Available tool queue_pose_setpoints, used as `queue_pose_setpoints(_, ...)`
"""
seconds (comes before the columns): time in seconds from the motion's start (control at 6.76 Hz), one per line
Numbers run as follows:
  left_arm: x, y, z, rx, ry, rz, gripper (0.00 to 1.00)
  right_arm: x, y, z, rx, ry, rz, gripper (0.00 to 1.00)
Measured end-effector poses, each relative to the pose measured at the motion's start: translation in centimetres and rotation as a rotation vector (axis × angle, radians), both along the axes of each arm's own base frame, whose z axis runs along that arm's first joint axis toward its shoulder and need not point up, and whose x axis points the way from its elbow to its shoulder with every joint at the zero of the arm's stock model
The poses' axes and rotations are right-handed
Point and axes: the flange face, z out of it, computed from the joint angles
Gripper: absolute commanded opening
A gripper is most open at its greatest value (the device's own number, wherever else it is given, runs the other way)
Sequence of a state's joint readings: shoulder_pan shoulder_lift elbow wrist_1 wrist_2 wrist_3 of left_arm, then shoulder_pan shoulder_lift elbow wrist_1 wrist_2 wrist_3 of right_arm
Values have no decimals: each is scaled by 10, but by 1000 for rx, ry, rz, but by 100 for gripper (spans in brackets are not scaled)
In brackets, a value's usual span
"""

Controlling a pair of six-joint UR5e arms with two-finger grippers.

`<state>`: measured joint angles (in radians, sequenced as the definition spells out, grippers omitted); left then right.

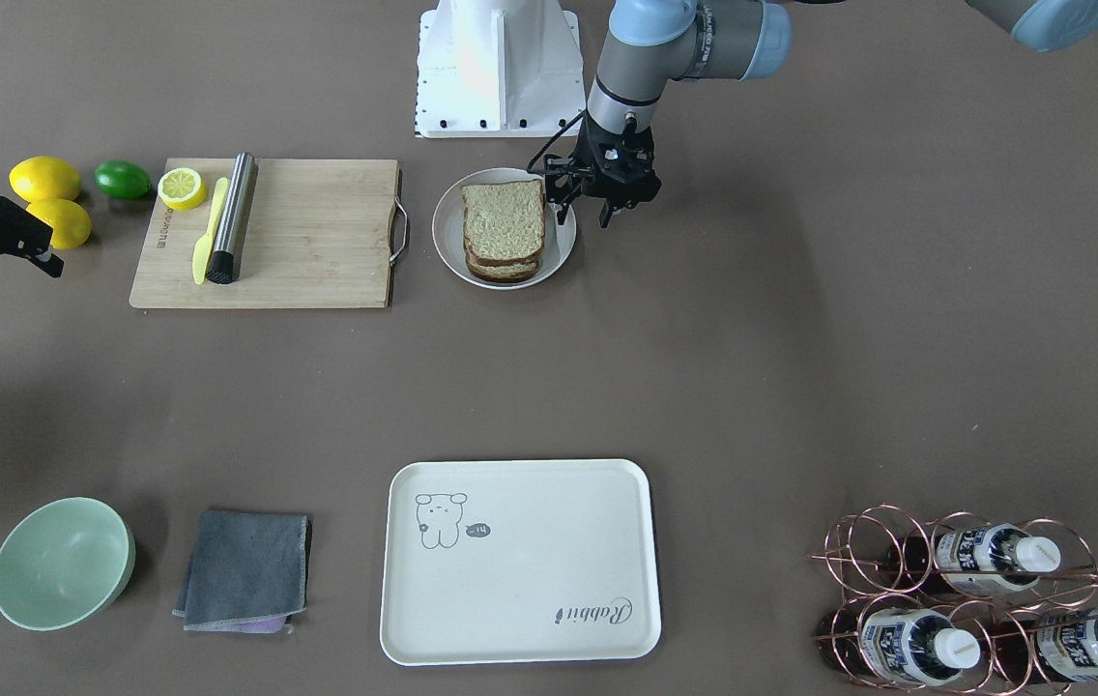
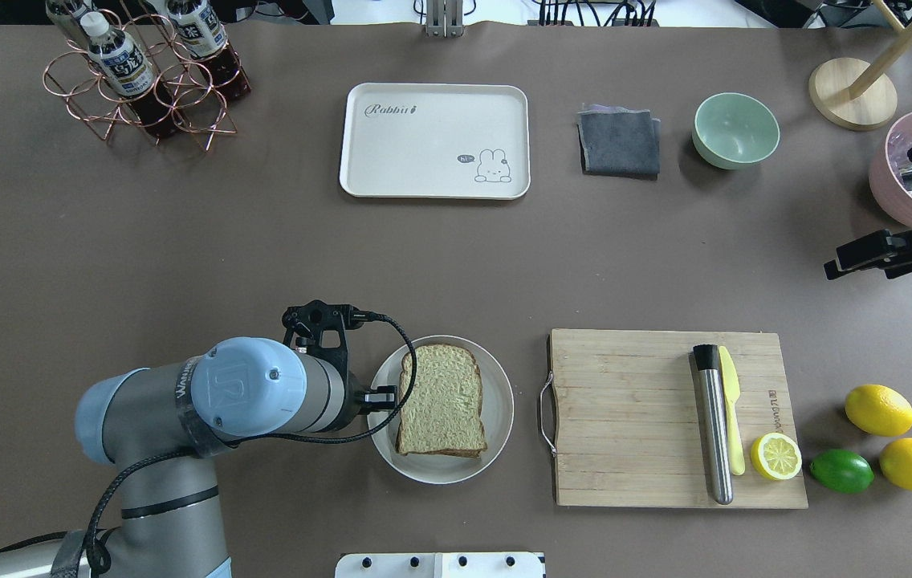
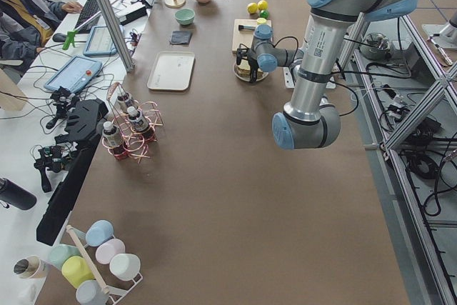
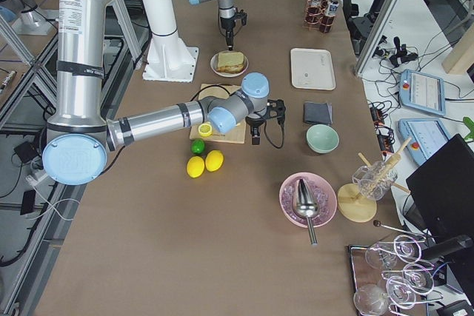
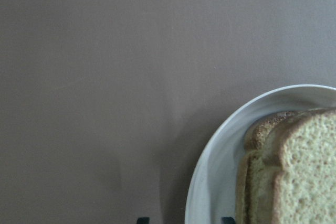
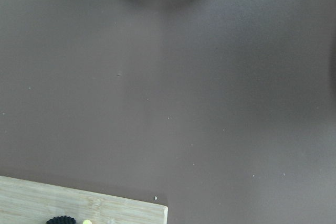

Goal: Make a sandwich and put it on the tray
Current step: 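Move the left gripper to the plate rim and grasp the plate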

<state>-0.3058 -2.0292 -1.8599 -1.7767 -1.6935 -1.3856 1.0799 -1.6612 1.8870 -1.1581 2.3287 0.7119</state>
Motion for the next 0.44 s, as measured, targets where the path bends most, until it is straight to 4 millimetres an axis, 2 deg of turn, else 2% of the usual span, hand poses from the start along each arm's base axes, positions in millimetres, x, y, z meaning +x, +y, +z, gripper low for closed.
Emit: queue_pose_setpoints(0.44, 11, 5, 6, -16, -12, 2, 45, 0, 0, 0, -1, 0, -1, 100)
